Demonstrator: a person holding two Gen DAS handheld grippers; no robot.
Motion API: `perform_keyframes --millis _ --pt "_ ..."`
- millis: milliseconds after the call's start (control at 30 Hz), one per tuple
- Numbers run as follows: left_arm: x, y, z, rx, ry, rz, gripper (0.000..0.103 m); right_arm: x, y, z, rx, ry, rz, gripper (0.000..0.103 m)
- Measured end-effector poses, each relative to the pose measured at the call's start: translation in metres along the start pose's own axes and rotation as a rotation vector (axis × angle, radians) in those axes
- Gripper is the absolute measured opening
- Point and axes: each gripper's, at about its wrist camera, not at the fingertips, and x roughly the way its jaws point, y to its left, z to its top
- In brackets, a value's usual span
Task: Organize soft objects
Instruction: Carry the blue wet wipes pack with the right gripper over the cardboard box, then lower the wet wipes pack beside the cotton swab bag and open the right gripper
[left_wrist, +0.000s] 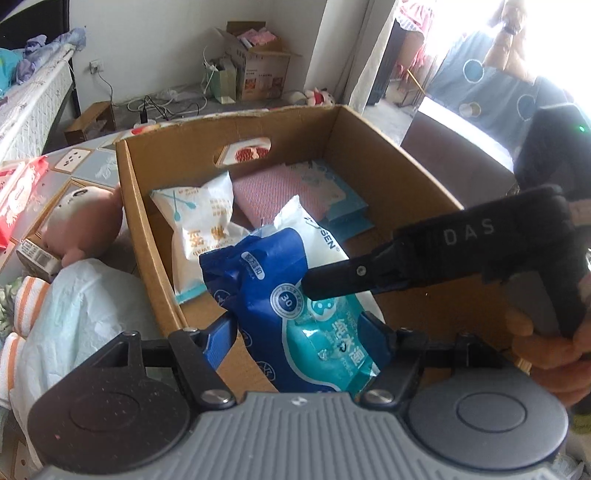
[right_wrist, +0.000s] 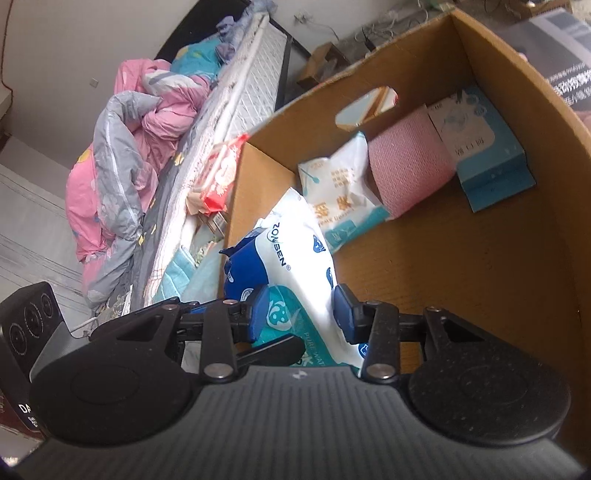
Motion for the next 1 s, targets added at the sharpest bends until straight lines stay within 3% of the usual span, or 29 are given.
perform_keyframes --millis 100,233,367,600,833,1000 --pt "0.004 -0.005 -0.001 0.064 0.008 0.017 0.075 0.025 -0.011 0.006 0.044 0.076 0.002 0.04" --pt "0.0 -0.013 -0.006 0.109 0.026 -0.028 0.078 0.055 -0.03 0.007 0.106 0.162 0.01 0.04" --pt "-0.013 -0.017 -0.014 0.146 0.002 -0.02 0.078 0.073 -0.03 0.005 0.103 0.189 -0.007 0.039" --pt "-0.039 -0.018 -0.025 0.182 -0.072 -0.013 0.078 0.09 -0.027 0.005 0.085 0.173 -0.001 0.037" --pt "-0.058 -0.012 -0.039 0.154 -0.121 0.006 0.081 0.094 -0.016 0.005 0.006 0.145 -0.027 0.04" --pt "-0.082 0.0 -0.052 0.092 -0.18 0.017 0.086 0.07 -0.009 0.006 -0.008 0.039 -0.057 0.047"
